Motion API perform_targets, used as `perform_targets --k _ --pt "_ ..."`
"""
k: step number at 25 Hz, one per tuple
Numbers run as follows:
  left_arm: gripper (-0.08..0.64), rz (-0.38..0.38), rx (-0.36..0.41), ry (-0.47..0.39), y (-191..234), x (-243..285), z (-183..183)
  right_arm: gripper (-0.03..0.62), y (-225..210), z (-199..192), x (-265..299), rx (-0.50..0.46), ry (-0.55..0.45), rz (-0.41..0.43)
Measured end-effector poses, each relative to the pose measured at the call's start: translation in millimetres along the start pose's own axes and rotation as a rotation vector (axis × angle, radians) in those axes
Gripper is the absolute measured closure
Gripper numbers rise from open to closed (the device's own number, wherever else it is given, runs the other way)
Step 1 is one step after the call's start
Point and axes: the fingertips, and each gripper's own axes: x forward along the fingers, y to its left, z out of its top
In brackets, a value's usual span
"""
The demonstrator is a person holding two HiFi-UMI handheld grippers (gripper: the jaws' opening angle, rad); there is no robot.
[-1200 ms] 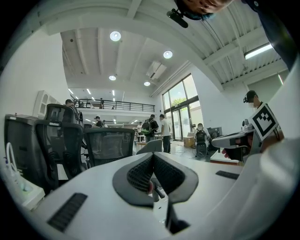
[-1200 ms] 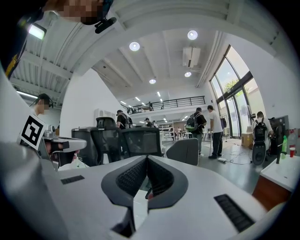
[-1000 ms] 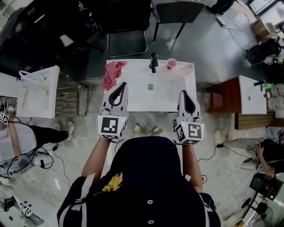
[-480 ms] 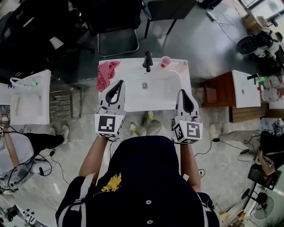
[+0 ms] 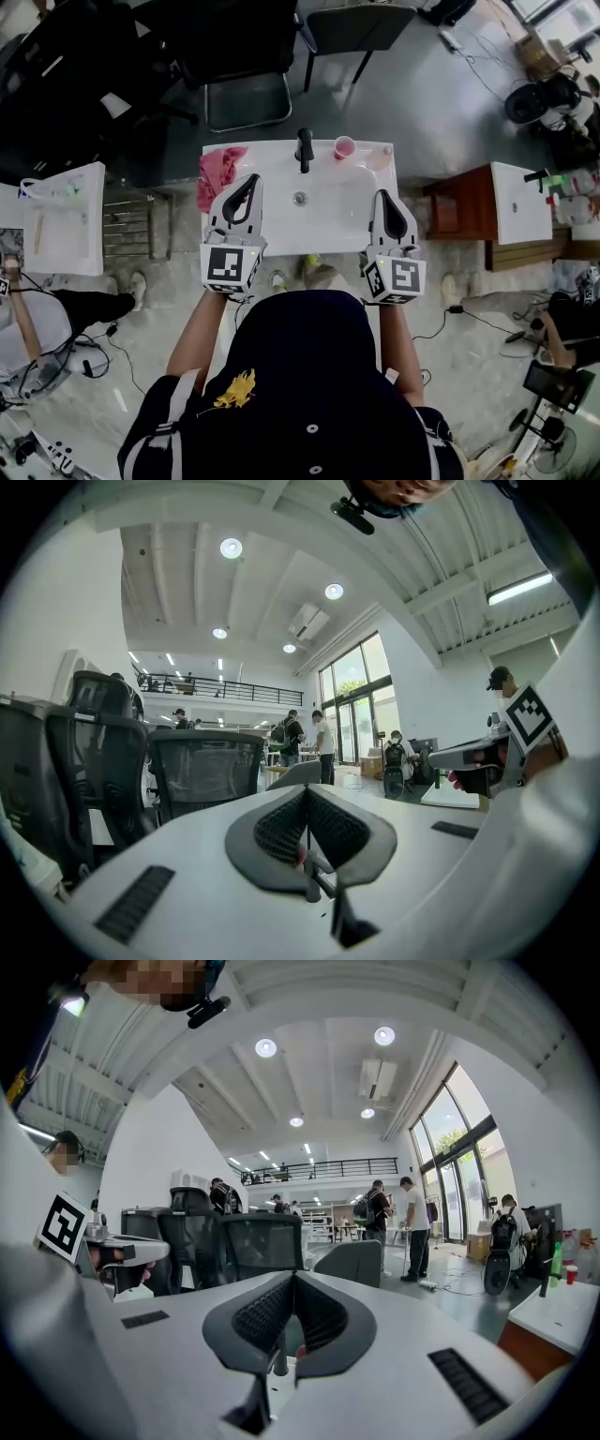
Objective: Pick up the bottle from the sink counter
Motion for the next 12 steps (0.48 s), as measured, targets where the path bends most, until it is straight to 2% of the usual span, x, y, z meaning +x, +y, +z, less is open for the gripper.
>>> perform_targets --k 12 --pt "0.541 -0.032 0.014 0.017 -21 60 1 0.564 -58 -2 35 -0.004 0.011 -0.024"
